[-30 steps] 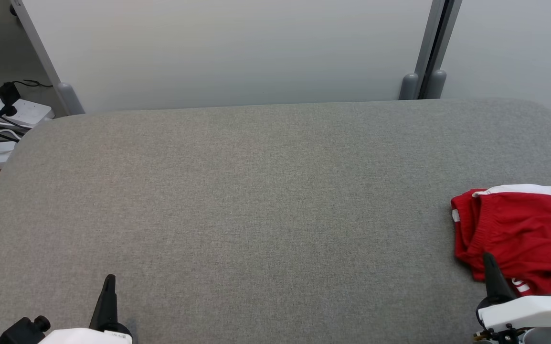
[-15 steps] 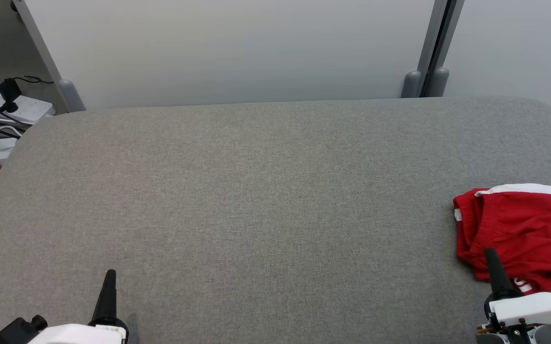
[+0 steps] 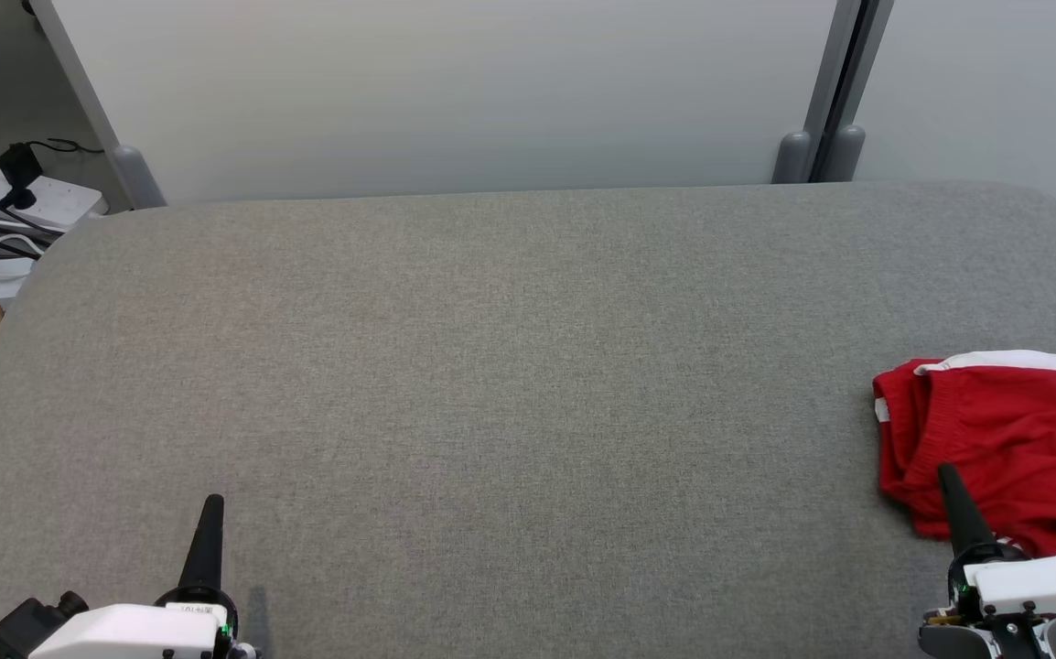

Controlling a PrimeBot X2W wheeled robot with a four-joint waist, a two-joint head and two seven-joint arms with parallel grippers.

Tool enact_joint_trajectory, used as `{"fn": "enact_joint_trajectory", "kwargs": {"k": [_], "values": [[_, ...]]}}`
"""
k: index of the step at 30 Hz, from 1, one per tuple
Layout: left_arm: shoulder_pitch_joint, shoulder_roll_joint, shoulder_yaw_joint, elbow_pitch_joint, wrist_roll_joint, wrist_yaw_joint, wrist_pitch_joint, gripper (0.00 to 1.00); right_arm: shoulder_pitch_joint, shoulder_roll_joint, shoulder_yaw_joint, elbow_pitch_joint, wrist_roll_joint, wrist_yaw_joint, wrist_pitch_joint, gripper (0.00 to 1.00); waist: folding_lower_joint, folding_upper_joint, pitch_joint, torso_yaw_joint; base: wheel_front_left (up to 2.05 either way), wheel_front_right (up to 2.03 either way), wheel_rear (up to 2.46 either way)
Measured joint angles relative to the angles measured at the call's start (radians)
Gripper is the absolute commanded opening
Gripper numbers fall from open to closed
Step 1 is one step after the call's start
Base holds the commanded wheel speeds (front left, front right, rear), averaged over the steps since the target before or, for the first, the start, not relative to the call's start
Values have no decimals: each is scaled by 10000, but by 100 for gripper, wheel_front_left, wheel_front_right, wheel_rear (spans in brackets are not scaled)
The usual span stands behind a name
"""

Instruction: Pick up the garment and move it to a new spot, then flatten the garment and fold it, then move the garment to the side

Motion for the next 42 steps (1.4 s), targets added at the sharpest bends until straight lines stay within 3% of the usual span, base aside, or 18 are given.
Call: {"fn": "enact_joint_trajectory", "kwargs": {"k": [29, 42], "values": [[-332, -8, -8, -387, -3187, -2, 803, 0, 10, -46, -217, -660, 3394, -13, 805, 0, 0, 0, 142, 77, 0, 0, 0], [-332, -10, -10, -405, -3225, -2, 815, 0, 12, -48, -232, -671, 3409, -13, 805, 0, 0, 0, 142, 77, 0, 0, 0]]}}
